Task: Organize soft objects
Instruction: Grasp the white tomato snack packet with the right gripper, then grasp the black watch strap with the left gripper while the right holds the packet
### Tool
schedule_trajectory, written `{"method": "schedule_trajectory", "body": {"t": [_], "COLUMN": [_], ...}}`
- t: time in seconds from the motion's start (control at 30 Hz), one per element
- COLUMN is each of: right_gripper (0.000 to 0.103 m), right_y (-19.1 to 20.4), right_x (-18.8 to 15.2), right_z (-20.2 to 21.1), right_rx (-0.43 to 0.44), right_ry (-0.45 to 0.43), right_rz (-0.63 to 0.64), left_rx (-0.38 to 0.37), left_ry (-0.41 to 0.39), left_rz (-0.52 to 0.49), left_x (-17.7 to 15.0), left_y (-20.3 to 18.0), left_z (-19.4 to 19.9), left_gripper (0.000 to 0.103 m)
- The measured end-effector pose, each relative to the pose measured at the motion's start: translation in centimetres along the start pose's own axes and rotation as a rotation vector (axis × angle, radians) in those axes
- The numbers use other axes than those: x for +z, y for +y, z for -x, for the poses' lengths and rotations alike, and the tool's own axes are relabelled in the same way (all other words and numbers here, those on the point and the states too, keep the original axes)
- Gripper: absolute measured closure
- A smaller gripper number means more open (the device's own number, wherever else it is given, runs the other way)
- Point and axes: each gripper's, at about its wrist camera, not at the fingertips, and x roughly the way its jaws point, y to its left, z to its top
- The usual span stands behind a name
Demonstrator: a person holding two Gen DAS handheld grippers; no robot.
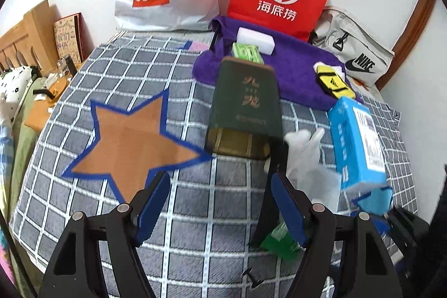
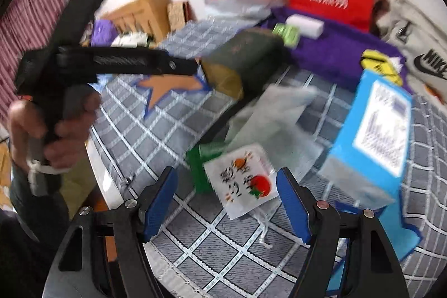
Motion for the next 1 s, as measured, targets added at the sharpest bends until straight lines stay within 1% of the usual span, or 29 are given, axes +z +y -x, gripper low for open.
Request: {"method": "schedule_trajectory", "body": {"t": [0.07, 0.2, 0.27, 0.33, 0.37, 0.47, 0.53, 0.6, 0.67, 0.77, 0.87, 1.0], "right_gripper": [0.028, 0.028, 0.028, 0.031, 0.039, 0.048, 0.049, 0.05, 0.051, 0.051, 0.051, 0.051], "right_y": [-0.1, -0.5, -0.7, -0.8, -0.7, -0.5, -0.6, -0.8, -0.9, -1.1, -1.6, -3.1], "right_x": [-0.2, -0.4, -0.4, -0.6, -0.7, -0.9, -1.1, -1.3, -1.5, -1.7, -2.2, -3.6], "right_z": [-1.0, -3.4, -4.3, -4.7, -4.5, -3.1, -2.0, -1.6, -0.9, 0.5, 2.4, 3.8], "right_rx": [-0.01, -0.073, -0.069, -0.062, -0.062, -0.057, -0.016, 0.013, 0.005, 0.034, 0.011, -0.018], "right_ry": [0.006, 0.034, 0.052, 0.062, 0.056, 0.026, -0.004, -0.011, -0.03, -0.066, -0.104, -0.112], "right_rz": [0.019, 0.046, 0.038, 0.032, 0.034, 0.046, 0.034, 0.02, 0.005, -0.022, -0.029, -0.069], "left_rx": [-0.004, -0.008, -0.009, -0.002, -0.003, -0.003, -0.006, -0.012, -0.014, -0.03, -0.08, -0.143], "left_ry": [0.0, 0.007, 0.009, 0.013, 0.015, 0.018, 0.021, 0.026, 0.028, 0.025, 0.027, 0.02], "left_rz": [0.002, 0.009, 0.009, 0.017, 0.019, 0.013, 0.01, 0.002, -0.011, -0.026, -0.046, -0.07], "left_x": [-0.7, -1.7, -2.0, -2.2, -2.3, -2.4, -2.4, -2.6, -2.8, -3.0, -2.9, -2.6], "left_y": [0.4, 1.4, 1.6, 1.9, 2.0, 1.8, 1.6, 1.1, 0.6, -0.2, -1.5, -2.8], "left_z": [0.0, -0.2, -0.2, -0.3, -0.3, -0.5, -0.6, -0.7, -0.7, -0.8, -1.6, -2.8], "left_gripper": [0.03, 0.03, 0.03, 0.03, 0.03, 0.03, 0.03, 0.03, 0.03, 0.03, 0.03, 0.03]}}
